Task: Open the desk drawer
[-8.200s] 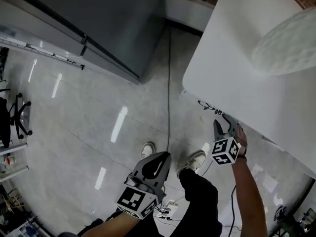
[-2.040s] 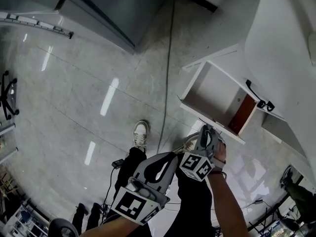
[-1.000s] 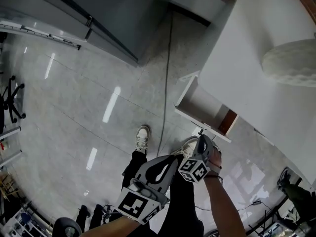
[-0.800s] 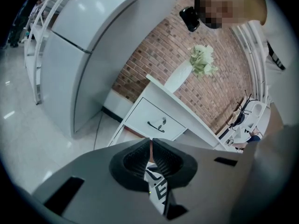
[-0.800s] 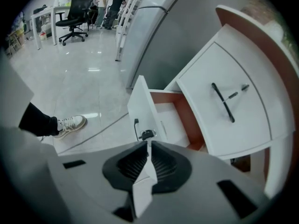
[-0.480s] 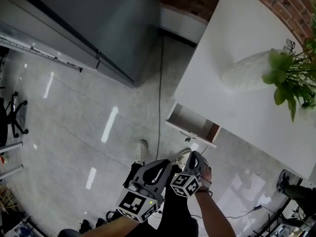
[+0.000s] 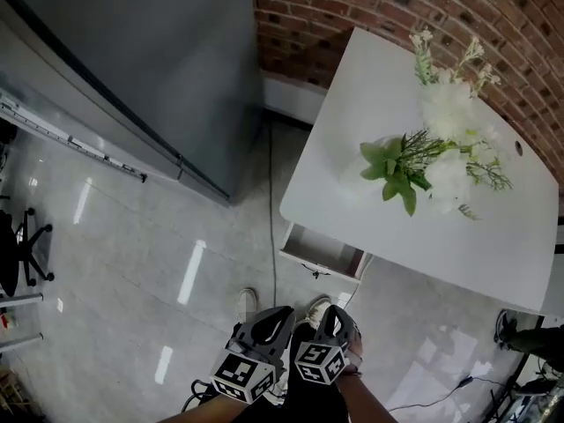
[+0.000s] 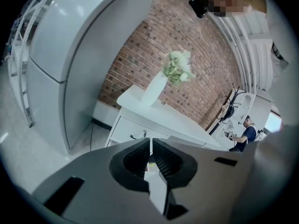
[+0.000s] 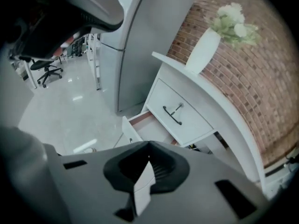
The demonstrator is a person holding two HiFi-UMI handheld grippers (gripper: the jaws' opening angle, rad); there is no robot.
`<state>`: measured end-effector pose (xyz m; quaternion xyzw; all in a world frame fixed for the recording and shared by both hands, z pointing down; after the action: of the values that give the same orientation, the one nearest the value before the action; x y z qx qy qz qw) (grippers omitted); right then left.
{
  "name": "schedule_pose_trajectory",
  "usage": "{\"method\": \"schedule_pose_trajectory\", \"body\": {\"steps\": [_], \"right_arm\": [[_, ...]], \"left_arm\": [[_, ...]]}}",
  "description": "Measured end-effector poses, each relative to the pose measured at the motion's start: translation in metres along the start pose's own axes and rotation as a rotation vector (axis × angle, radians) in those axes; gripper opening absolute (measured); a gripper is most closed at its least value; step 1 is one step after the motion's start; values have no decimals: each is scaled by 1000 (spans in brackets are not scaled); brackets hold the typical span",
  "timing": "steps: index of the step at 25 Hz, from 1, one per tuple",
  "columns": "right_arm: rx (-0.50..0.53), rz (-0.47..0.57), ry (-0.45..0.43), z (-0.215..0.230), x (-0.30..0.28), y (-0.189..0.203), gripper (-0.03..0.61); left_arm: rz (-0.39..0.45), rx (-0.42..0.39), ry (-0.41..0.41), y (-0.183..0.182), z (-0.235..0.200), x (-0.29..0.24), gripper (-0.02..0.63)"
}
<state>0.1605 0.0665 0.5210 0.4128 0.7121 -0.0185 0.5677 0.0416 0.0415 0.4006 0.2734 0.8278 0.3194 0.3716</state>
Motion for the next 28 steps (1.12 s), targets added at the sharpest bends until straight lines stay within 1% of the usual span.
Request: {"method": "schedule_pose_trajectory", "body": {"steps": [3,6,9,15,22,28], "right_arm": [[-62,-8,3,5,22,-4,17],[-171,-35,-18,9,39,-6,17],[-238,-24,-14,17,57,-14,17],[-384,-23,-14,27,88,-22,15],[-524,-34,-17,35,116,-23,15],[-634,-27,-96,25,125,-33,15]], "left_arm": [[-15,-15,18,-5,11,5,21],[-22,-22,24,-11,16,10,21],[-31,-47,34,-18,20,14,21],[-82,-90,67,-19,33,19,21],[-128,-118,138,-18,57,20,21],[-148,-141,161,-18,65,20,14]]}}
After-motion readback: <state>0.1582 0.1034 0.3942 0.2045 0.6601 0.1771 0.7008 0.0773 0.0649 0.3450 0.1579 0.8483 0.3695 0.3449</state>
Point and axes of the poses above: the fingertips, and each gripper's own axes: x backward along the fingers, z to its right, y out of its underside, the point moved 1 cm from there along x, backward along the fingers, and after that the axes turned 2 degrees about -x, right-handed, at the moved point
